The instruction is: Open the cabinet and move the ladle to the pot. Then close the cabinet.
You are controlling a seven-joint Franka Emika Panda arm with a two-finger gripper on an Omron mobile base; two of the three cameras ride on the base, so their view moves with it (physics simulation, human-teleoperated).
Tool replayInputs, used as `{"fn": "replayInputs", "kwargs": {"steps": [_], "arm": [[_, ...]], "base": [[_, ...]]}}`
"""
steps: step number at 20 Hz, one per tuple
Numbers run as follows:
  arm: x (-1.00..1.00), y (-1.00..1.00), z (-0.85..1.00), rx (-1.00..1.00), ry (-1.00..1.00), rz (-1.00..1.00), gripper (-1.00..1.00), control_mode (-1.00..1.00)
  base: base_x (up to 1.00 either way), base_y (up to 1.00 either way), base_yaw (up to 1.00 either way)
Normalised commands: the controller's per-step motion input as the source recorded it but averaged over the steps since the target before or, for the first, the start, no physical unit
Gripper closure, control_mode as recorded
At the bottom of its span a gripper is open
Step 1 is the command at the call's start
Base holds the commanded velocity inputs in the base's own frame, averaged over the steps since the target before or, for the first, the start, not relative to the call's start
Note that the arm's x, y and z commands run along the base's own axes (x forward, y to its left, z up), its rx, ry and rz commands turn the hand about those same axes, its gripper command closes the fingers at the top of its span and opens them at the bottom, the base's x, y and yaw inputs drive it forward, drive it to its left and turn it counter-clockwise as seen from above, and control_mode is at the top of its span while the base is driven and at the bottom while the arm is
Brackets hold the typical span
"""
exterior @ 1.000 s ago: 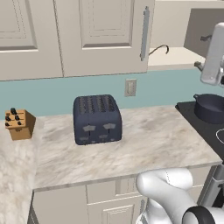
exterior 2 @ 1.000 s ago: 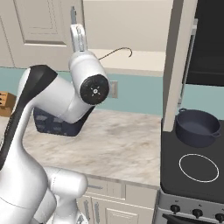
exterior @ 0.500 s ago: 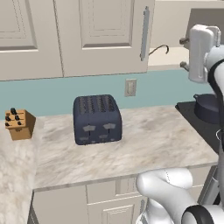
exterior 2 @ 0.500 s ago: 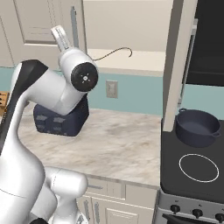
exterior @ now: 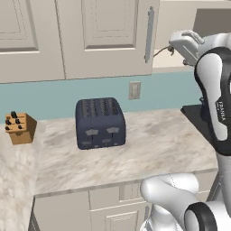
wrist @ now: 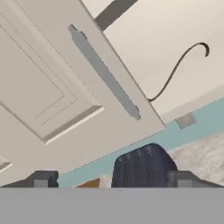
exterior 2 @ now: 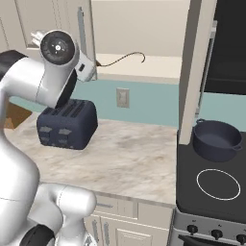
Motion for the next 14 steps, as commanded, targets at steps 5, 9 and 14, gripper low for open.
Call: {"fn": "replayInputs", "kwargs": {"steps": [5, 9, 14], "arm": [[0.14, 0.14, -0.04, -0.42, -0.44, -0.01, -1.0, -1.0], [0.33, 0.03, 0.0, -0.29, -0.49, 0.0, -1.0, -1.0], [0.48, 0.1, 0.0, -0.14, -0.15, -0.1, -1.0, -1.0]], "base": [[0.0, 0.0, 0.0], [0.0, 0.0, 0.0], [0.0, 0.0, 0.0]]}}
